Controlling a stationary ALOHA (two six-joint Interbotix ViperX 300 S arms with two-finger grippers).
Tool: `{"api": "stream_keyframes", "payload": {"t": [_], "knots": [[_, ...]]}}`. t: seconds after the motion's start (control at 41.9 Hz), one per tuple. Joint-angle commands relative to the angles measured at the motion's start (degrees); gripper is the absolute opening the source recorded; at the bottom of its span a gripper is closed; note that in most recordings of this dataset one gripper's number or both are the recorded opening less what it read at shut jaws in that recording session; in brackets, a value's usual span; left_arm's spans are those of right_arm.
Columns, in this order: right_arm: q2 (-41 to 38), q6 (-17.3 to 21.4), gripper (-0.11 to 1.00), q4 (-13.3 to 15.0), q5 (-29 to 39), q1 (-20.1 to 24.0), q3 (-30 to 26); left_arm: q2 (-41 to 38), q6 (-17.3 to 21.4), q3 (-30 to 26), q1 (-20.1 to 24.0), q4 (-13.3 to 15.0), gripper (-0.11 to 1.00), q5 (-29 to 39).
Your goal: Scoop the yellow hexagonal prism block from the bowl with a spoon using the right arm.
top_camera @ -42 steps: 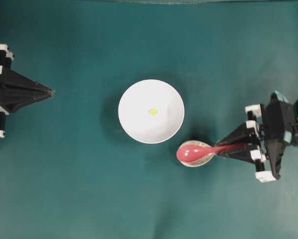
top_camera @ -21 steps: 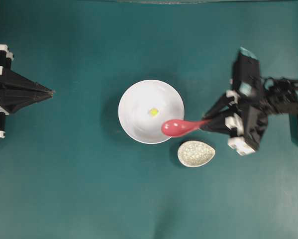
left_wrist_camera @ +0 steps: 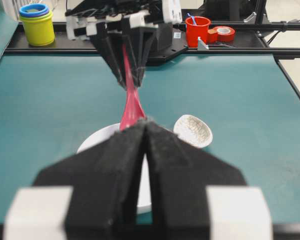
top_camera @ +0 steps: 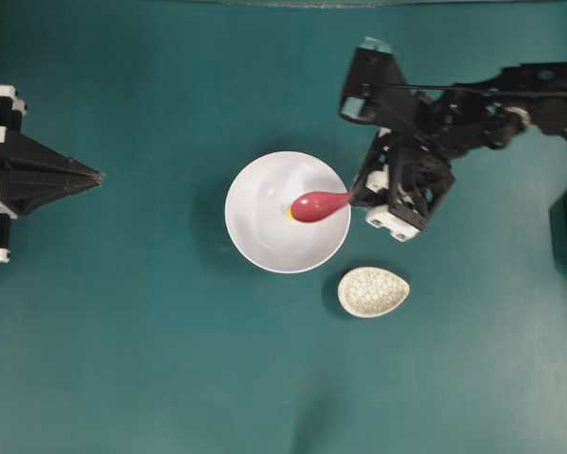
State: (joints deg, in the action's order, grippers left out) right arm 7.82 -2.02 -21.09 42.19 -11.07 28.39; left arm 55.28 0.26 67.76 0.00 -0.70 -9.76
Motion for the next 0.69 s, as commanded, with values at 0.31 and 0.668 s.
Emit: {"api": "stream_keyframes", "payload": {"t": [0.31, 0.668], "knots": [[-5.8, 7.3, 0.23, 9.8, 12.9, 0.4, -10.4, -0.3, 0.1, -0.9, 0.0, -0.2, 0.00, -0.3], [-7.9, 7.6, 0.23, 9.9, 12.9, 2.1, -10.5, -0.3, 0.1, -0.9, 0.0, -0.1, 0.00, -0.3]]}}
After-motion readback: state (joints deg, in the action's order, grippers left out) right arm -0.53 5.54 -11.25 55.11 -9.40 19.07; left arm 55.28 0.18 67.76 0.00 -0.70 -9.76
